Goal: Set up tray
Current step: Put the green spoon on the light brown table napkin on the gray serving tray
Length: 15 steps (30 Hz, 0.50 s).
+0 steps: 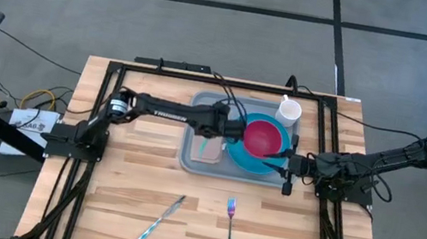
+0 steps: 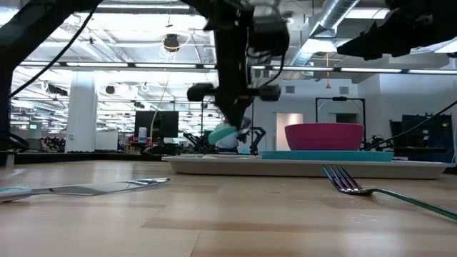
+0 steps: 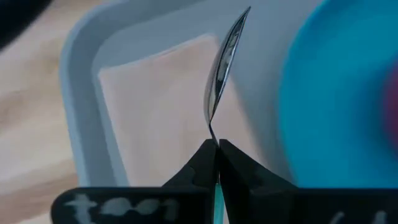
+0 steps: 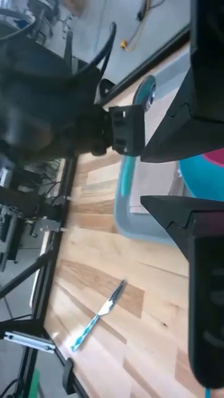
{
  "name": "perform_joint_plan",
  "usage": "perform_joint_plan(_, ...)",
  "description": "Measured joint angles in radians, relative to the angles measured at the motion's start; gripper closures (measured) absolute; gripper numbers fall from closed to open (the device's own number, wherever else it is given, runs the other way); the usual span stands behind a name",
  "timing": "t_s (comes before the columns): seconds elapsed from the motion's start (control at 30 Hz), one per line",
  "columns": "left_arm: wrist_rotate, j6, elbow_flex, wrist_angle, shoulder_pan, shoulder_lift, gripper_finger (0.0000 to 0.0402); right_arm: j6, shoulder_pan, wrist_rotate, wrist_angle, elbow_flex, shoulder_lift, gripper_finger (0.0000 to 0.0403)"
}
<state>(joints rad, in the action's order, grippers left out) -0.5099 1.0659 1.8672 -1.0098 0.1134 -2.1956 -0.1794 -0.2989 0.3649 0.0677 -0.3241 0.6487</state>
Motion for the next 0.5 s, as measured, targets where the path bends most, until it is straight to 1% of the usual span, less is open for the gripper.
perform_joint_plan(0.13,0.026,-0.060,-0.007,-0.036,0.024,0.011,0.0401,0.029,0.000,0.001,-0.024,0.000,0.000,0.0312)
perform_joint_plan(0.2,0.024,-0.077,-0.007,-0.097,0.026,0.037,0.0401,0.049,0.000,0.000,-0.044,0.000,0.000,0.0312)
perform_joint_plan(0.27,0.001,-0.076,-0.006,-0.176,0.026,0.070,0.0401,0.072,0.000,0.001,-0.066,0.000,0.000,0.0312)
perform_joint_plan(0.33,-0.045,-0.058,-0.006,-0.266,0.020,0.112,0.0401,0.098,0.000,0.002,-0.089,0.000,0.000,0.0312)
perform_joint_plan(0.5,-0.145,-0.007,-0.005,-0.456,-0.021,0.256,0.0401,0.166,0.000,0.003,-0.132,0.000,-0.002,0.0312)
